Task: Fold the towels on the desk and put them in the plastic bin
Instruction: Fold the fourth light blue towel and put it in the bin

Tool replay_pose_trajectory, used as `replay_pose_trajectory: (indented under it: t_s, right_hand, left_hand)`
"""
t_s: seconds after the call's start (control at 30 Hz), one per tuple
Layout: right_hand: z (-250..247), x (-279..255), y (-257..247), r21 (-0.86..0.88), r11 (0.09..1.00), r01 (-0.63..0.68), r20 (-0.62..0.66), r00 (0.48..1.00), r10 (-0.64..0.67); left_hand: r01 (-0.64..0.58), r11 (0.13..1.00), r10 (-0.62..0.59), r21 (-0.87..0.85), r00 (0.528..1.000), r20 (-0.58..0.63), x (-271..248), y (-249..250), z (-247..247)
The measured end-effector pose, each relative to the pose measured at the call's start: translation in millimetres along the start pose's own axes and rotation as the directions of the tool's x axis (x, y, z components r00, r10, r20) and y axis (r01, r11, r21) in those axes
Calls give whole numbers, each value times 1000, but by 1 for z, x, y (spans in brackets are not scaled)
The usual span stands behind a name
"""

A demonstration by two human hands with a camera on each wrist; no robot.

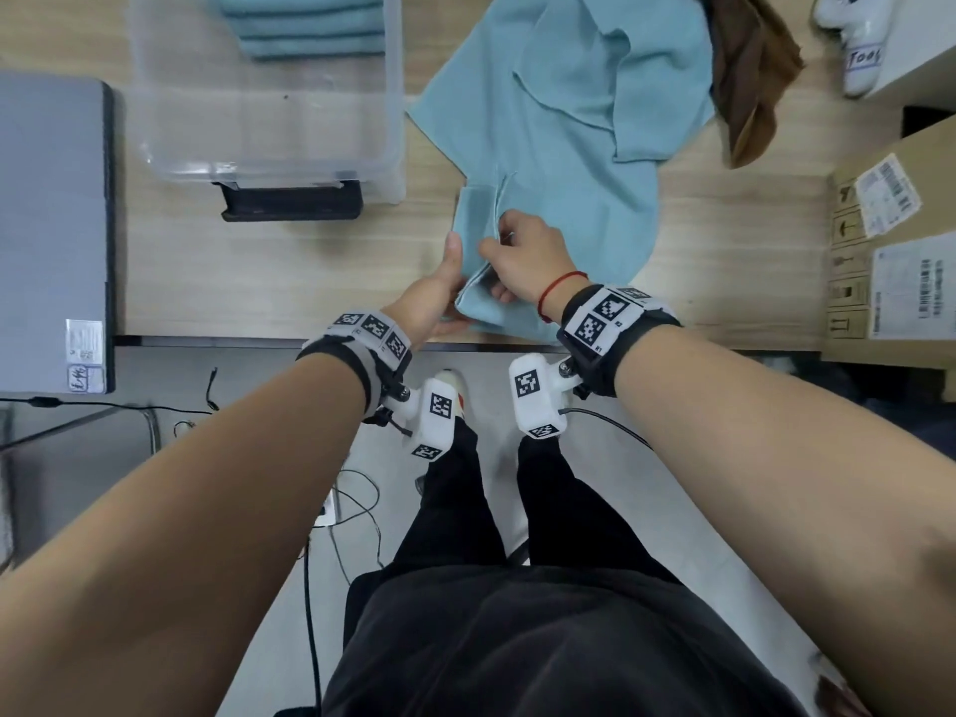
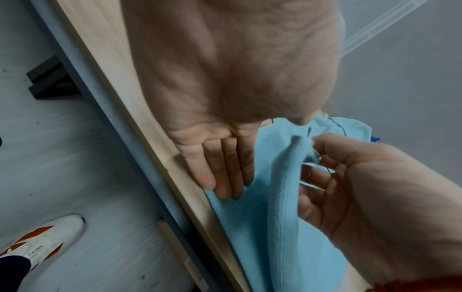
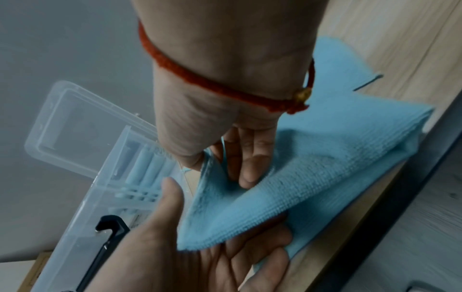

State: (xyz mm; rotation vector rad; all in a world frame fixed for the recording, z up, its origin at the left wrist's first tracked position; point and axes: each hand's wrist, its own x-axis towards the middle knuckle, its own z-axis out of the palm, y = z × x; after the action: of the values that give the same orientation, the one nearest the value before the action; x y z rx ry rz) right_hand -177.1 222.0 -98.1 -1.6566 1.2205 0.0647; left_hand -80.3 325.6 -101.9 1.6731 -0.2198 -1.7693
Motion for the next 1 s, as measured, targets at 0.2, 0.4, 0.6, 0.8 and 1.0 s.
replay_pose_trajectory:
  t_s: [0.2,0.4,0.6,0.8,1.0]
  right_hand:
    - [10,9,-5,-36,999,-38,31,999,39]
    - [10,9,3,44,989,-140,89,987,136]
    - [3,10,9,77,987,-142,76,988,136]
    - [-12,8,28,-1,995,-96,24,995,96]
    - [-22,-15,62,-451,861,233,194,968,-160]
  left_hand:
    - [-2,998,-2,64,997,71,6,-2,-12]
    - [-47,987,33,152,995,96,19,-15,-23]
    - [-16,989,24,146,998,-52,21,-9,-22]
    - [48,955,27,294,969,-246,24,-9,-24]
    - [15,888,155,460,931,-330,23,-11,-19]
